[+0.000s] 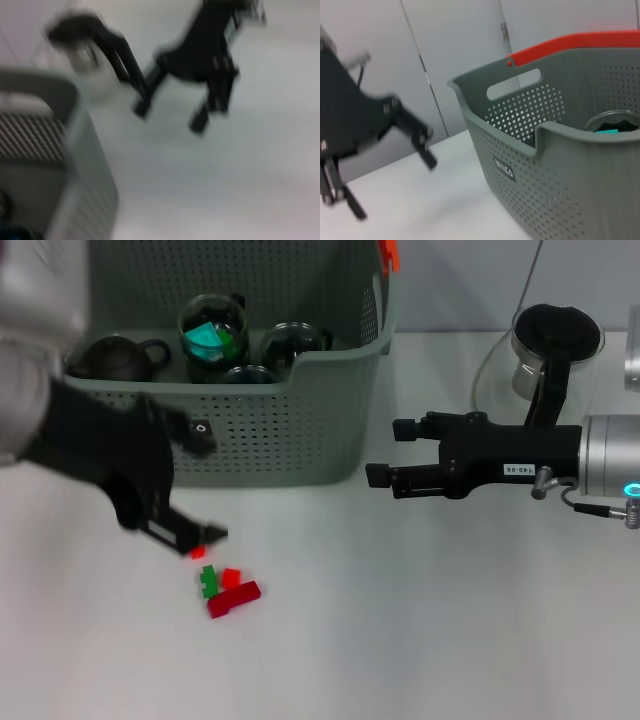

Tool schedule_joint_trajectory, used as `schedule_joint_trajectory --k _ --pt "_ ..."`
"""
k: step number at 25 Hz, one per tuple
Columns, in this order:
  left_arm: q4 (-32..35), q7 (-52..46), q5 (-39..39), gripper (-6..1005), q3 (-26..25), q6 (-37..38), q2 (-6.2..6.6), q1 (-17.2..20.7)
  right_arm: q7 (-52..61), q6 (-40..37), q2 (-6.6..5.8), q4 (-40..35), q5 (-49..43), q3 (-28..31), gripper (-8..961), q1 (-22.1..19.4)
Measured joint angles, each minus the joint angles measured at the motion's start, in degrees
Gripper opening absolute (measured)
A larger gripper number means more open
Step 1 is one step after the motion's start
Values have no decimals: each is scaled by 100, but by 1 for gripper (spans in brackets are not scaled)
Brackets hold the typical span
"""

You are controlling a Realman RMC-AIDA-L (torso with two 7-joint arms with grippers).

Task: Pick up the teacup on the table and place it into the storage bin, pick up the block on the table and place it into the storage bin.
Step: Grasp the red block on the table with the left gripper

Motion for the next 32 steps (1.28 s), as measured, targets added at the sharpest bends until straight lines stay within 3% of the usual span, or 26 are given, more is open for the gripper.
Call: schedule_joint_trajectory --k 4,6,9,16,32 --pt "-173 285 1042 919 698 -262 -277 130 15 4 0 13 0 22 914 -4" --pt "-410 497 1522 919 1092 -504 -353 142 16 5 0 35 0 40 914 6" --pt "-757 669 1961 903 1566 -963 -351 147 22 5 2 60 0 44 915 20" --pt "-1469 1231 2677 865 2041 -1905 -343 -61 56 13 78 75 0 70 915 -20" --pt "-2241 2107 2810 796 2751 -2499 -280 -453 101 35 130 98 0 71 915 24"
